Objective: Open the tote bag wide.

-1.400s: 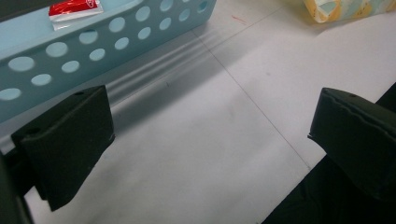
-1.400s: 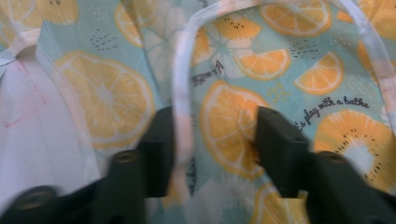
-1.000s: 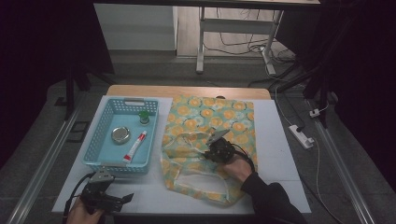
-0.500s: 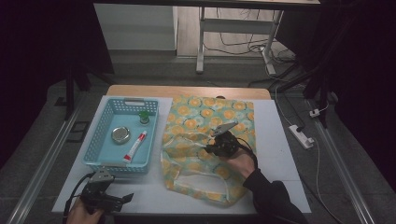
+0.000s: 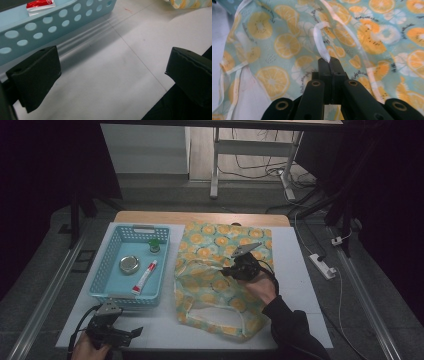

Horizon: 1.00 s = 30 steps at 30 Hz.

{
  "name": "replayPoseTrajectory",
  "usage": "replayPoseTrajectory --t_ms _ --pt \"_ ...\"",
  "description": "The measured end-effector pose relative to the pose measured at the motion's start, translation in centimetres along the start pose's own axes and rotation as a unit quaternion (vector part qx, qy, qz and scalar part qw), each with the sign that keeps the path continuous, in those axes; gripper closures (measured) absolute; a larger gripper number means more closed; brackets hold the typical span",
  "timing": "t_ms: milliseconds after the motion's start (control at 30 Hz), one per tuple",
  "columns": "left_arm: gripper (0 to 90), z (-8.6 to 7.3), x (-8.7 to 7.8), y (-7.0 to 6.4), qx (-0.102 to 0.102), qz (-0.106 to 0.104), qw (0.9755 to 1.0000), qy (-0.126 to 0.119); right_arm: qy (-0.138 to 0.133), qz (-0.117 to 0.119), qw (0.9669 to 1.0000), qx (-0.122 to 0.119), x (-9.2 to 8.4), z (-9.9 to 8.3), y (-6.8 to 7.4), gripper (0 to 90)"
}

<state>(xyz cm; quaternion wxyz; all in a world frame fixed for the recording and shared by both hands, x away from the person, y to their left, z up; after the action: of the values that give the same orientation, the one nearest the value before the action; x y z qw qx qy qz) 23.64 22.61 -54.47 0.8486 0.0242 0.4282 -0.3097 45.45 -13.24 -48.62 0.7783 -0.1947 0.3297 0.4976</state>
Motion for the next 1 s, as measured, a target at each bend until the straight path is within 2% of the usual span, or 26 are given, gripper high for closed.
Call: replayPoseTrajectory --t_ms 433,600,1000 --pt "0.0 0.0 0.0 0.0 -0.002 0.0 1.0 0.001 -0.027 -0.008 0.9996 0.009 -1.2 1.9 -0.5 90.0" --pt "0.0 0.0 0.0 0.0 -0.002 0.0 1.0 0.0 -0.049 -0.012 0.9985 0.021 -1.9 2.9 -0.9 90.0" --pt "0.0 0.0 0.0 0.0 0.0 0.0 1.0 0.001 -0.072 -0.029 0.9965 0.032 -3.1 3.9 -1.8 90.0"
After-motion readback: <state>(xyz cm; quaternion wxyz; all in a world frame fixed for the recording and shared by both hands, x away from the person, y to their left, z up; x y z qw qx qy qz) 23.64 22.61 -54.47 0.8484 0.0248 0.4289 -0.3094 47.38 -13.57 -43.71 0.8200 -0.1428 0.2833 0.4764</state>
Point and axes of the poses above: each handheld gripper's, and its own axes: x roughly forward along the jaws, z roughly out of its top, y roughly to its left, the point moved 3 cm from there along x, roughly forward along the jaws, and after that the axes turned 3 degrees about -z, right-handed, at the moved point
